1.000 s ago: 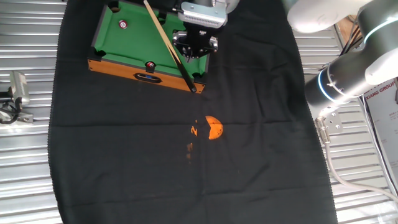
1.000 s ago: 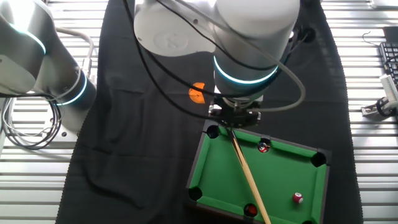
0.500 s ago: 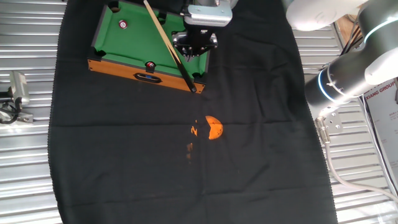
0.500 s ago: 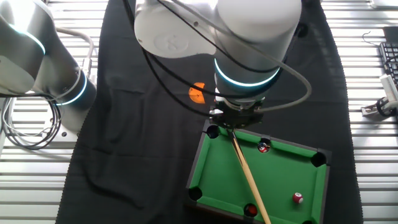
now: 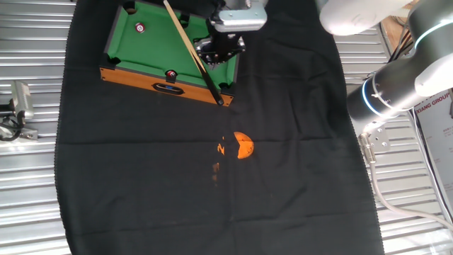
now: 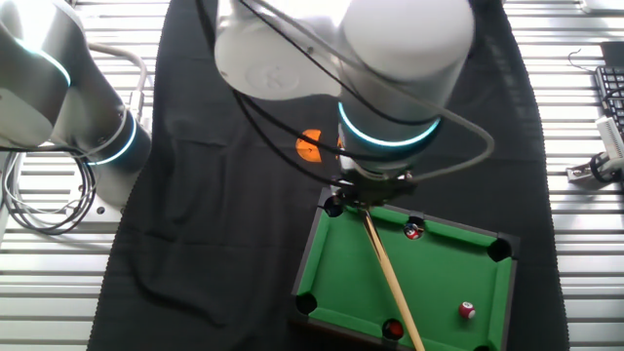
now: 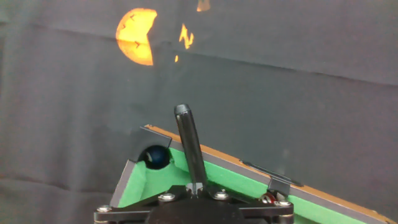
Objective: Hit the pool ball
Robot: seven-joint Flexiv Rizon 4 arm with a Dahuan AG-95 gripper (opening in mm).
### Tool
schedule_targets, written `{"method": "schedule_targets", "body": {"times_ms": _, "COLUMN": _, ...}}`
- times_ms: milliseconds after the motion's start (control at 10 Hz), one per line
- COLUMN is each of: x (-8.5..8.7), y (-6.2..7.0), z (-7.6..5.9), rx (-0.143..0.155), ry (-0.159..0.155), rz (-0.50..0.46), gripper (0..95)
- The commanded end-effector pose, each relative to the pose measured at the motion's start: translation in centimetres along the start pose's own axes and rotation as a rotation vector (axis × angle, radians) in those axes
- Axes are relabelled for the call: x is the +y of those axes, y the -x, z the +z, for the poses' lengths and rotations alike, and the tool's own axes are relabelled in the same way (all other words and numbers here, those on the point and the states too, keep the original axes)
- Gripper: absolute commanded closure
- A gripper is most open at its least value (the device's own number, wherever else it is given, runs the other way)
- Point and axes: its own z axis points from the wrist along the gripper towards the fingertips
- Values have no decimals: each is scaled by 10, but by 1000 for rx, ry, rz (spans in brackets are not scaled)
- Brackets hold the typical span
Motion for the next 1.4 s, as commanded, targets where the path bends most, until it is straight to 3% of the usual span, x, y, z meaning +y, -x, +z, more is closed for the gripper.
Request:
{"method": "schedule_targets", "body": {"times_ms": 100, "x": -14, "y": -9, "z": -1, "rx": 1, "ry": 5, "rz": 24, "gripper": 950}}
{"method": "schedule_targets", "body": {"times_ms": 600, "x": -11, "y": -31, "z": 7, "rx": -8, "ry": -3, "rz": 12, "gripper": 950}}
{"method": "schedule_targets", "body": {"times_ms": 1400, "x": -12, "y": -33, "z": 21, "rx": -1, "ry": -17, "rz": -3, "gripper": 950}}
